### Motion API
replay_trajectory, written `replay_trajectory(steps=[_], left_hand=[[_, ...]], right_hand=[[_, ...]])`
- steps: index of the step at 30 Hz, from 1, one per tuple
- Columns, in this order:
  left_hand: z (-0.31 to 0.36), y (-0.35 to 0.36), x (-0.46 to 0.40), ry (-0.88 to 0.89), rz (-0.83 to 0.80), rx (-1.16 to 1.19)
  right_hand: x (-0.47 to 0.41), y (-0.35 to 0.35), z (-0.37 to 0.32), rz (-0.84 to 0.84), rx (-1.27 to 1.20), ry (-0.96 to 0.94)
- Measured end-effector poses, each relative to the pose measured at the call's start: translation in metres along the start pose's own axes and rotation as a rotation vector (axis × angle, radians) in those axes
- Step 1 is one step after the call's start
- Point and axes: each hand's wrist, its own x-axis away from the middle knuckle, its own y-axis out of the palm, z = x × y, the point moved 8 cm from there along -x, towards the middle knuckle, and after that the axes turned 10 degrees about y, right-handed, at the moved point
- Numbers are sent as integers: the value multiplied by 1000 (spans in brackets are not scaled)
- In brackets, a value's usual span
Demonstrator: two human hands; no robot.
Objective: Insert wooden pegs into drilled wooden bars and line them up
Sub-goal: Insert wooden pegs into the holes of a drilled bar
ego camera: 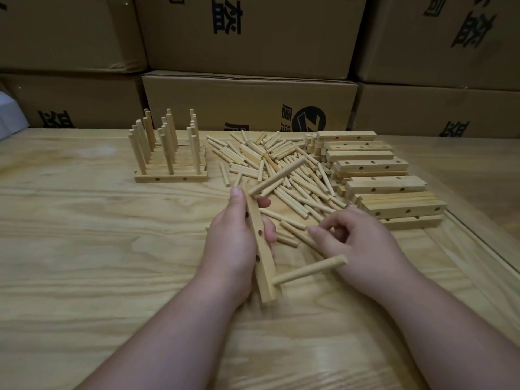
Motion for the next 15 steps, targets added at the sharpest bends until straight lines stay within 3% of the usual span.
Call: replay_trajectory(steps=[5,10,13,15], left_hand=[[0,3,0,9,-21,35],[0,4,0,15,-46,59],[0,4,1,11,-50,71],[0,4,1,6,-50,64]], right_hand=[[1,5,-2,-19,154,9],[4,-11,-2,75,-131,-5],[10,-11,-11,-38,-403,-53],[16,-11,-22,-94,-455,-139]])
